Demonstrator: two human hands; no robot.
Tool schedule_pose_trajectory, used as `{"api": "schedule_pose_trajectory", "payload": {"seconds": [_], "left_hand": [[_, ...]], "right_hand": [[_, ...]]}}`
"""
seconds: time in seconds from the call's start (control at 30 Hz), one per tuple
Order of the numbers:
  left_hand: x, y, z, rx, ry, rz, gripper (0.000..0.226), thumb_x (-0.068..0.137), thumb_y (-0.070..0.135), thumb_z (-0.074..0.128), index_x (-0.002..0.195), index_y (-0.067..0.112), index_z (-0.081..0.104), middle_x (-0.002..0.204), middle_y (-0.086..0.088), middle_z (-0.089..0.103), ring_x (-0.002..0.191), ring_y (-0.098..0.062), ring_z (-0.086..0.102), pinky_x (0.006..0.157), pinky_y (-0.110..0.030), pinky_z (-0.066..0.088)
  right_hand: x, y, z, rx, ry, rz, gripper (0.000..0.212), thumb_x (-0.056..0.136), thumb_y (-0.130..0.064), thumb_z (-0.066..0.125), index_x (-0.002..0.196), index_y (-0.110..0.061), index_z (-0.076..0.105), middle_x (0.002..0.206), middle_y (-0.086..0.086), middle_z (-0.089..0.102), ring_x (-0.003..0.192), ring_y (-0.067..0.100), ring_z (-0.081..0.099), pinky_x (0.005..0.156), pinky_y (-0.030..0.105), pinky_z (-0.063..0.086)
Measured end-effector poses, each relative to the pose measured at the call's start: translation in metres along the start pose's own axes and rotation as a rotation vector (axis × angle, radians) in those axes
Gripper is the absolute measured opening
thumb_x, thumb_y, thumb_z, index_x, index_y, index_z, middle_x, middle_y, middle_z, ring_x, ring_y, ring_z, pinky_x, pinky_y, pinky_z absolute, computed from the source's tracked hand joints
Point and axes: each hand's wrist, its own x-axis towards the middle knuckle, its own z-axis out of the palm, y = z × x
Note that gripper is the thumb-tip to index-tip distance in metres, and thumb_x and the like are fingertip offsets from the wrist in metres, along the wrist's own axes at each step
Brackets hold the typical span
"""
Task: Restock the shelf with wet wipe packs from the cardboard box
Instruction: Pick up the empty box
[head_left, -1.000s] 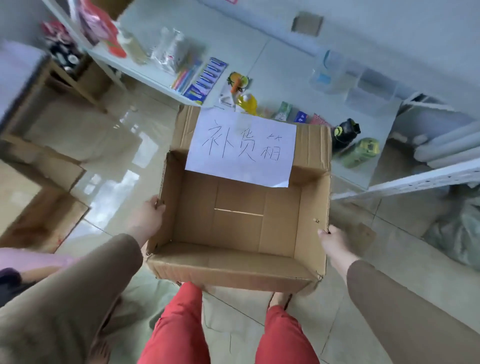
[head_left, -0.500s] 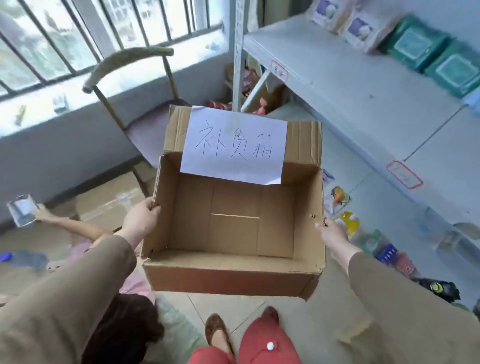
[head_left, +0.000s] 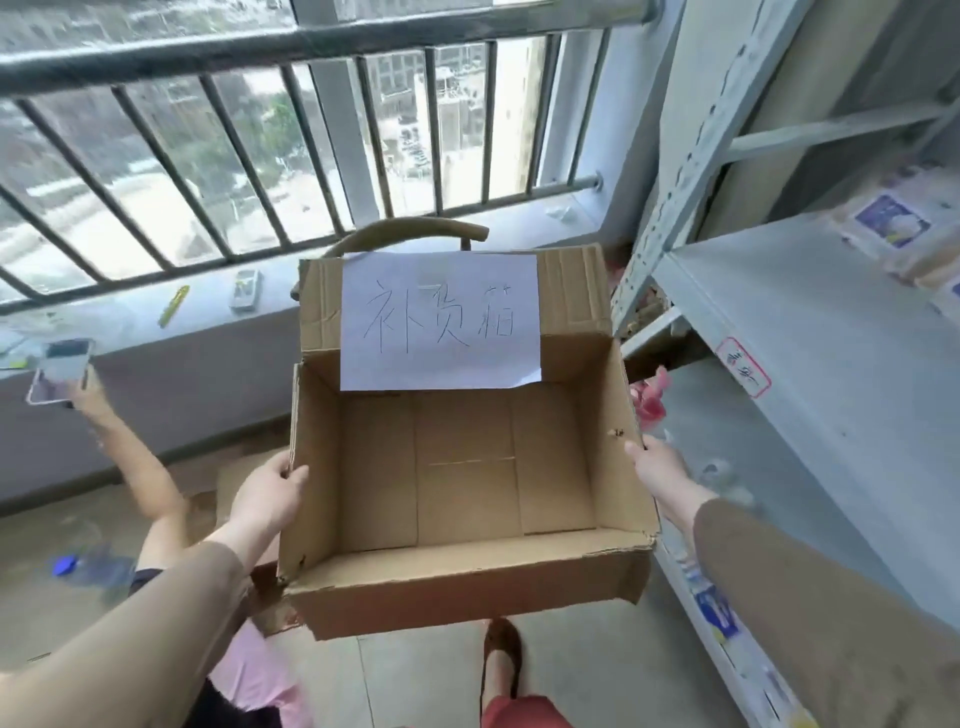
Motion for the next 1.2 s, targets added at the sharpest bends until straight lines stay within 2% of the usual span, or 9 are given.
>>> {"api": "schedule_pose_trajectory", "payload": {"seconds": [0.13,0.2,0.23,0.4,0.57,0.8,0.93,1.1,1.2], "left_hand": [[0.057,0.017,0.001,-0.07,-0.007,-0.074,0.029,0.099,0.028,0.052,0.125,0.019,0.062,0.116,-0.003,0.069,0.102,-0.027,0.061,0.085,-0.037,0.046],[0.084,0.021,0.002,-0.076,-0.016,-0.102,0.037,0.098,0.032,0.052,0.132,0.019,0.058,0.126,-0.004,0.066,0.113,-0.028,0.061,0.097,-0.041,0.047],[0.097,0.024,0.002,-0.082,-0.024,-0.106,0.038,0.098,0.033,0.052,0.133,0.02,0.057,0.126,-0.003,0.066,0.114,-0.028,0.061,0.098,-0.041,0.047],[0.155,0.038,0.01,-0.117,-0.057,-0.103,0.037,0.098,0.036,0.052,0.133,0.024,0.058,0.123,0.001,0.067,0.11,-0.024,0.063,0.098,-0.042,0.049],[0.202,0.039,0.023,-0.141,-0.11,-0.141,0.037,0.097,0.039,0.053,0.132,0.028,0.057,0.122,0.004,0.068,0.109,-0.022,0.064,0.099,-0.045,0.049],[0.229,0.049,0.043,-0.074,-0.083,-0.197,0.033,0.098,0.037,0.05,0.127,0.026,0.06,0.115,0.0,0.069,0.105,-0.026,0.063,0.094,-0.042,0.05],[0.237,0.056,0.047,-0.066,-0.066,-0.217,0.026,0.097,0.035,0.049,0.117,0.025,0.062,0.105,0.0,0.07,0.097,-0.027,0.064,0.088,-0.041,0.05],[0.241,0.061,0.051,-0.051,-0.104,-0.25,0.029,0.096,0.036,0.05,0.121,0.026,0.06,0.111,-0.001,0.071,0.101,-0.027,0.065,0.094,-0.045,0.05],[0.236,0.066,0.052,0.009,-0.108,-0.244,0.032,0.097,0.032,0.049,0.127,0.023,0.055,0.115,-0.003,0.069,0.104,-0.03,0.063,0.091,-0.04,0.049]], "right_hand": [[0.064,-0.068,0.003,0.002,-0.008,0.014,0.052,0.104,-0.039,0.041,0.152,-0.019,0.037,0.155,0.011,0.038,0.139,0.034,0.037,0.115,0.048,0.03],[0.092,-0.094,0.004,-0.032,-0.013,-0.009,0.048,0.106,-0.034,0.04,0.15,-0.014,0.041,0.15,0.013,0.042,0.128,0.029,0.042,0.102,0.032,0.032],[0.103,-0.106,0.005,-0.04,-0.009,-0.015,0.046,0.107,-0.032,0.039,0.148,-0.012,0.043,0.148,0.014,0.045,0.129,0.03,0.043,0.097,0.031,0.033],[0.16,-0.145,0.021,0.0,-0.027,0.007,0.049,0.106,-0.031,0.04,0.151,-0.01,0.038,0.157,0.01,0.037,0.144,0.032,0.034,0.115,0.042,0.027],[0.205,-0.166,0.037,0.032,-0.003,0.04,0.05,0.106,-0.028,0.043,0.15,-0.006,0.039,0.156,0.011,0.038,0.144,0.031,0.034,0.115,0.041,0.027],[0.251,-0.175,0.051,0.003,-0.032,-0.006,0.03,0.103,-0.033,0.044,0.119,-0.016,0.064,0.125,0.013,0.062,0.121,0.035,0.054,0.096,0.041,0.041],[0.261,-0.182,0.051,-0.024,-0.027,-0.008,0.033,0.104,-0.034,0.044,0.123,-0.015,0.063,0.119,0.006,0.064,0.117,0.031,0.055,0.097,0.041,0.042],[0.282,-0.184,0.047,-0.042,-0.04,-0.045,0.035,0.103,-0.037,0.041,0.119,-0.015,0.064,0.12,0.011,0.066,0.112,0.032,0.058,0.099,0.047,0.046],[0.28,-0.188,0.046,-0.093,-0.038,-0.024,0.039,0.105,-0.035,0.038,0.129,-0.014,0.059,0.128,0.012,0.062,0.118,0.034,0.055,0.102,0.046,0.044]]}}
